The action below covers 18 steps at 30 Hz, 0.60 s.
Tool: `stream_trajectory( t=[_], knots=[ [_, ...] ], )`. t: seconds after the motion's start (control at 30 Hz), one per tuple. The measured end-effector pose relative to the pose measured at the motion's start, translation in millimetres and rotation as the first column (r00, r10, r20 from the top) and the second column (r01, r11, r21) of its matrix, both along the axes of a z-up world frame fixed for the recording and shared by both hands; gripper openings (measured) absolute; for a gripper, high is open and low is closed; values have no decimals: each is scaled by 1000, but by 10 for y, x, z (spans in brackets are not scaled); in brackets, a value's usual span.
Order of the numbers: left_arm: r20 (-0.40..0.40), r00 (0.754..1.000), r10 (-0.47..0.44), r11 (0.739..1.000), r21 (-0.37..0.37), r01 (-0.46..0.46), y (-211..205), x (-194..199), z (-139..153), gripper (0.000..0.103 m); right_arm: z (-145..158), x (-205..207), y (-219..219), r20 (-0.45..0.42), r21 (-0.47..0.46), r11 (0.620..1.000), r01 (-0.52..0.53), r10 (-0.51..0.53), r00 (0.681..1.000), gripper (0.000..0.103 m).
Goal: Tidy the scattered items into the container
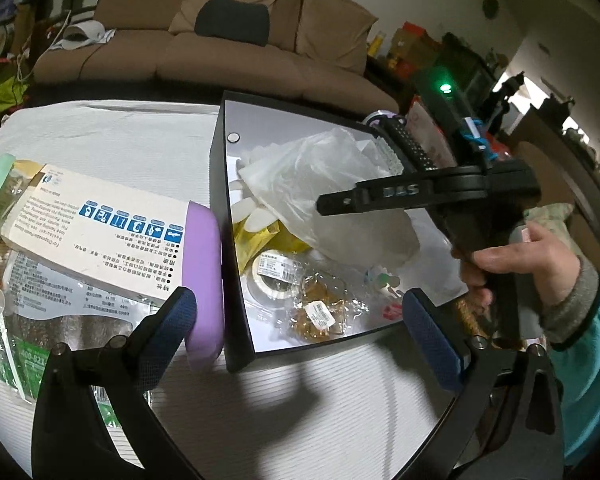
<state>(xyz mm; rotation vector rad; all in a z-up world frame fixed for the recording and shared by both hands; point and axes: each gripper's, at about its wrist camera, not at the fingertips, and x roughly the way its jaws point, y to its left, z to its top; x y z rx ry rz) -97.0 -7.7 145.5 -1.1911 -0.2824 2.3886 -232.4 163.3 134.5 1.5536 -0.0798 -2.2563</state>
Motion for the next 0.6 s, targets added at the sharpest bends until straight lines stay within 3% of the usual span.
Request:
stream_trajectory(
  t=[0.13,0.27,0.4,0.5,0.6],
  knots=[
    [0,1000,15,1000,5,-15,-86,-8,11,103,406,137,261,-92,-86,995,48,-56,994,55],
    [0,1000,29,1000,0,-29,-146,-11,13,103,612,304,345,-205,-84,996,33,-49,978,54],
    [-2,1000,26,1000,7,-26,-144,11,24,103,324,358,201,-135,-117,993,-25,9,991,52],
    [-5,1000,16,1000,-6,-16,-119,44,20,103,88,362,113,-65,-99,995,13,-19,998,52],
    [-15,1000,8,999,-35,-8,-101,107,3,103,192,518,156,-107,-139,990,20,-35,994,53]
  ],
)
